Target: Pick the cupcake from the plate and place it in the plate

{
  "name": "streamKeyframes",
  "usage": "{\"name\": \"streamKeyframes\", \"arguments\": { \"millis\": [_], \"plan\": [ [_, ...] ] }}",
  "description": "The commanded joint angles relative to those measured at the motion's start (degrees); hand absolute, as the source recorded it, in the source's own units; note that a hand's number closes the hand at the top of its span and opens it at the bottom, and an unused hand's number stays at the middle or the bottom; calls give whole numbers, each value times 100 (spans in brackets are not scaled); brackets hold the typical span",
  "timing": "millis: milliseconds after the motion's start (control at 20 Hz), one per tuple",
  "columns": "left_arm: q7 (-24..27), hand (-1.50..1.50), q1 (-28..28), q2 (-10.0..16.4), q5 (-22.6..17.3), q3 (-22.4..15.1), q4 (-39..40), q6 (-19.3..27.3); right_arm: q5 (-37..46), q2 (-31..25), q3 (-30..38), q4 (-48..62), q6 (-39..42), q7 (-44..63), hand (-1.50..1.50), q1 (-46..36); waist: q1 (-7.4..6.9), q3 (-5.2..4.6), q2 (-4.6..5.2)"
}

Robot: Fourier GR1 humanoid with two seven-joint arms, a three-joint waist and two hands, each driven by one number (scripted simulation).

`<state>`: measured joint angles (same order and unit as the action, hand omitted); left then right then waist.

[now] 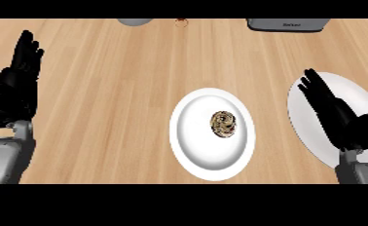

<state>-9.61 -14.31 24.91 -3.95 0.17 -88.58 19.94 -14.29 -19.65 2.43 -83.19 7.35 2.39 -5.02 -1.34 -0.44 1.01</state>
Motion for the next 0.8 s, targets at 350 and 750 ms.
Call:
{"name": "streamKeyframes", "arguments": {
  "millis": [350,750],
  "plan": [
    [-450,0,1036,-1198,-787,-1010,612,-858,1938,-1109,355,-201,-1281,-164,150,-1301,133,-11,-32],
    [-53,0,1591,-1181,-932,-890,729,-1407,1785,618,171,-189,-2107,-1956,-150,-563,130,44,-106]
  ]
}}
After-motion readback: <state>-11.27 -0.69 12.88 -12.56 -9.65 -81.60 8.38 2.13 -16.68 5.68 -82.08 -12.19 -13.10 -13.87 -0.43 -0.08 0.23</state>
